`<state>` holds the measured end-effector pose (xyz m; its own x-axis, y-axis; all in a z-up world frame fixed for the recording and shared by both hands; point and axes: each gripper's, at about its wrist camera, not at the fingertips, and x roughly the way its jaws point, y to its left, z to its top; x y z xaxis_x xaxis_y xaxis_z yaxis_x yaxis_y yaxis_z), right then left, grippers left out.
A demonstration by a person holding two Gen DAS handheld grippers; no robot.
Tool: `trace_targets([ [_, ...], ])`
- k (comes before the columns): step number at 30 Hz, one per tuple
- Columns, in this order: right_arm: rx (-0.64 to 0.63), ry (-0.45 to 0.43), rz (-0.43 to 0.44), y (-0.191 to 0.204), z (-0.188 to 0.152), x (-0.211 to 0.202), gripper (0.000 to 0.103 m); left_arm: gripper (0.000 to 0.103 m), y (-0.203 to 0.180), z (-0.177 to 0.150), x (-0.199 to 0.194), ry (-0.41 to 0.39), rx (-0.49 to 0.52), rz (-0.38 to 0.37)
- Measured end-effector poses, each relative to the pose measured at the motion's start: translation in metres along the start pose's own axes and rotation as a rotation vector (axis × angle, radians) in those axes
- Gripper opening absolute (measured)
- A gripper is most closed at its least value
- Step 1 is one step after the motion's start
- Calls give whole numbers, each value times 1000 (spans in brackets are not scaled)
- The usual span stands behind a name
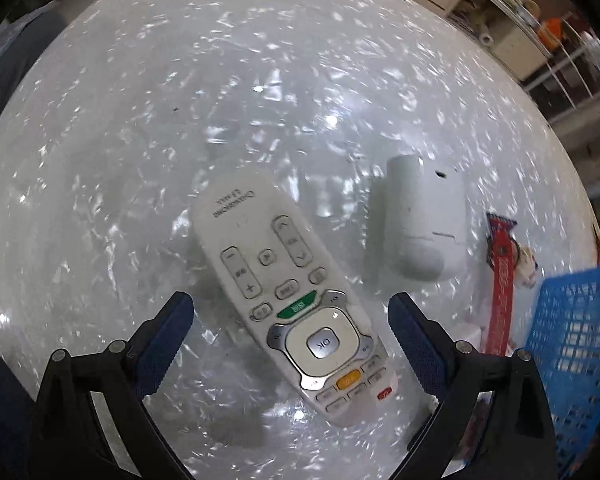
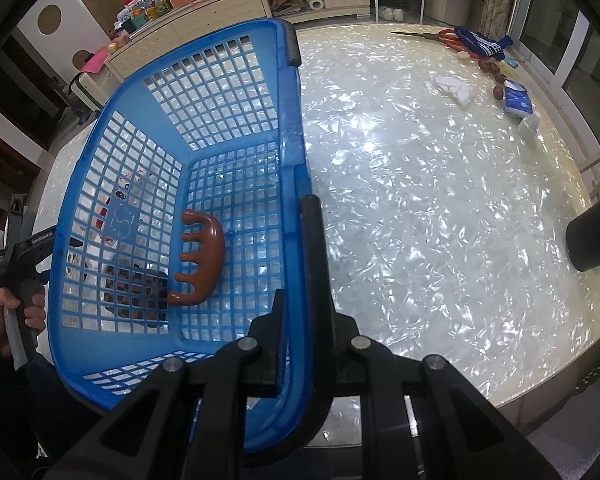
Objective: Organize rigid objects
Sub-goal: 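Move the left tool to the white remote and close on it, then lift the white remote with the left tool over the basket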
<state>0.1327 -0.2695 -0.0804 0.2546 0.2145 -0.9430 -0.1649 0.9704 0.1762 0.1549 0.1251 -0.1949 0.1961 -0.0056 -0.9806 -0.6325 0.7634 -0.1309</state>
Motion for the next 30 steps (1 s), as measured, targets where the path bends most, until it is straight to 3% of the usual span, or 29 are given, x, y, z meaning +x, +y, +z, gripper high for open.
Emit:
trace_targets([
  [4, 1, -1, 2, 0, 0, -1, 13, 96, 3, -4, -2, 1, -31, 9],
  [6, 3, -2, 1, 0, -1, -1, 13, 86, 6, -10, -8, -16, -33, 3],
  [8, 3, -2, 1, 0, -1, -1, 13, 66, 5, -15, -17, -32, -30, -22],
  [10, 4, -3, 3, 0, -1, -2, 13, 60, 3, -17, -19, -21, -21, -26],
  [20, 8, -7, 0, -1, -2, -5, 13, 57, -8, -30, -24, -24, 75, -68],
  [30, 8, -8, -4, 1, -2, -6, 13, 56, -13, -20, -35, -58, 178, -80],
])
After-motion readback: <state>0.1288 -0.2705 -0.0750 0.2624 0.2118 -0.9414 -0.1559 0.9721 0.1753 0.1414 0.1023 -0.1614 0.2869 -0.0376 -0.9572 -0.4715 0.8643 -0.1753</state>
